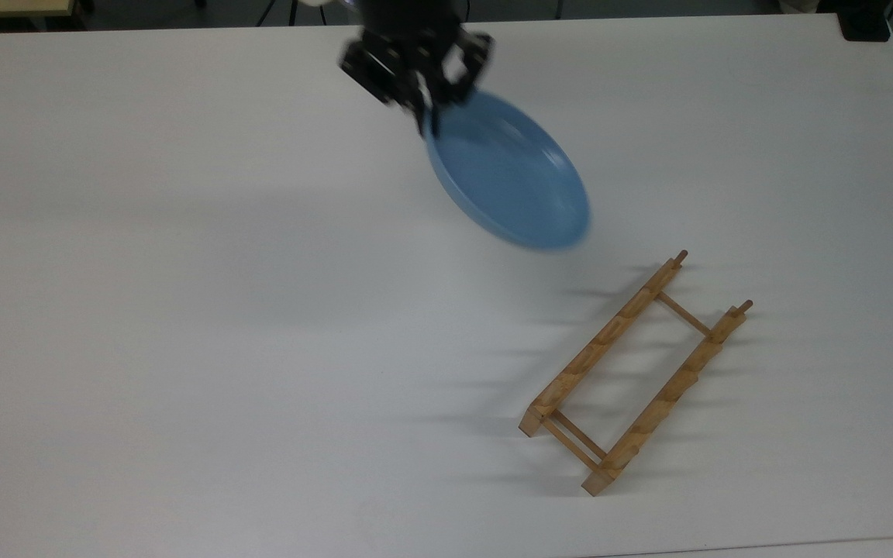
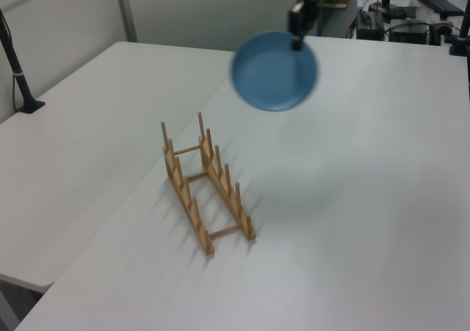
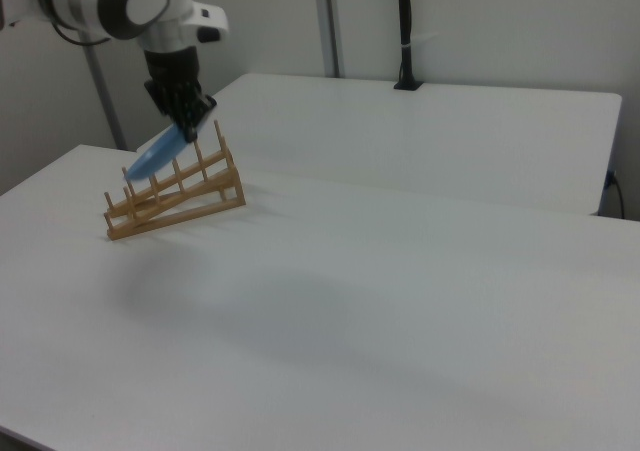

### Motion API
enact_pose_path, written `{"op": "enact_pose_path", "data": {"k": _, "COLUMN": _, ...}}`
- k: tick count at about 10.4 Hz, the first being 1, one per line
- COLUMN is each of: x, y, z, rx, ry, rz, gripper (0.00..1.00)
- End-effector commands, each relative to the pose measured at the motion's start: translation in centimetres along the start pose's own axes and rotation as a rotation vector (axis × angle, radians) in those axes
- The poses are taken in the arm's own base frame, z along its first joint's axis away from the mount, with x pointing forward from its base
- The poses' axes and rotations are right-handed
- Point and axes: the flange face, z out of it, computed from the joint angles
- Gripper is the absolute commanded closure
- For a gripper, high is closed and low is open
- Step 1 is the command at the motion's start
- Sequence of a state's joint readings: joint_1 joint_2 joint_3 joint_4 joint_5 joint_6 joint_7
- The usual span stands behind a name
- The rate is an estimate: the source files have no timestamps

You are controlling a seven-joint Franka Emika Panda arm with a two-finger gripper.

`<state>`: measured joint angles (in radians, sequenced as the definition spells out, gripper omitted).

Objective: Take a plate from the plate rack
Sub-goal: 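Carry the blue plate away from the rack and lower it flat onto the table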

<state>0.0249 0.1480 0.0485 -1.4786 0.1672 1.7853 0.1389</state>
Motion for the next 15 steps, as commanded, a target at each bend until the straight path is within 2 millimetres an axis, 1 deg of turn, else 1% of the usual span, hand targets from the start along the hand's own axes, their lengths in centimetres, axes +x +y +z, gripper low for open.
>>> {"op": "enact_pose_path", "data": {"k": 1, "x": -2.6, "y": 8.4, "z": 1.9, "rx": 0.084, "ry": -0.237, "rz": -0.119, "gripper": 1.00}}
{"op": "enact_pose_path", "data": {"k": 2, "x": -3.2, "y": 11.9, "z": 4.2, "rx": 0.124, "ry": -0.281, "rz": -0.137, "gripper": 1.00}}
{"op": "enact_pose_path", "data": {"k": 3, "x": -4.2, "y": 14.7, "z": 6.6, "rx": 0.166, "ry": -0.320, "rz": -0.161, "gripper": 1.00}}
{"op": "enact_pose_path", "data": {"k": 5, "x": -5.9, "y": 18.9, "z": 11.9, "rx": 0.204, "ry": -0.346, "rz": -0.187, "gripper": 1.00}}
{"op": "enact_pose_path", "data": {"k": 7, "x": -7.1, "y": 21.1, "z": 16.6, "rx": 0.178, "ry": -0.284, "rz": -0.194, "gripper": 1.00}}
{"op": "enact_pose_path", "data": {"k": 8, "x": -7.3, "y": 21.9, "z": 19.0, "rx": 0.157, "ry": -0.254, "rz": -0.179, "gripper": 1.00}}
{"op": "enact_pose_path", "data": {"k": 9, "x": -7.6, "y": 22.5, "z": 21.0, "rx": 0.150, "ry": -0.249, "rz": -0.180, "gripper": 1.00}}
{"op": "enact_pose_path", "data": {"k": 10, "x": -7.6, "y": 23.0, "z": 22.5, "rx": 0.145, "ry": -0.250, "rz": -0.173, "gripper": 1.00}}
{"op": "enact_pose_path", "data": {"k": 13, "x": -7.8, "y": 23.4, "z": 25.1, "rx": 0.151, "ry": -0.286, "rz": -0.169, "gripper": 1.00}}
{"op": "enact_pose_path", "data": {"k": 14, "x": -7.7, "y": 23.5, "z": 25.2, "rx": 0.150, "ry": -0.295, "rz": -0.166, "gripper": 0.67}}
{"op": "enact_pose_path", "data": {"k": 15, "x": -7.4, "y": 23.6, "z": 24.2, "rx": 0.147, "ry": -0.283, "rz": -0.157, "gripper": 0.01}}
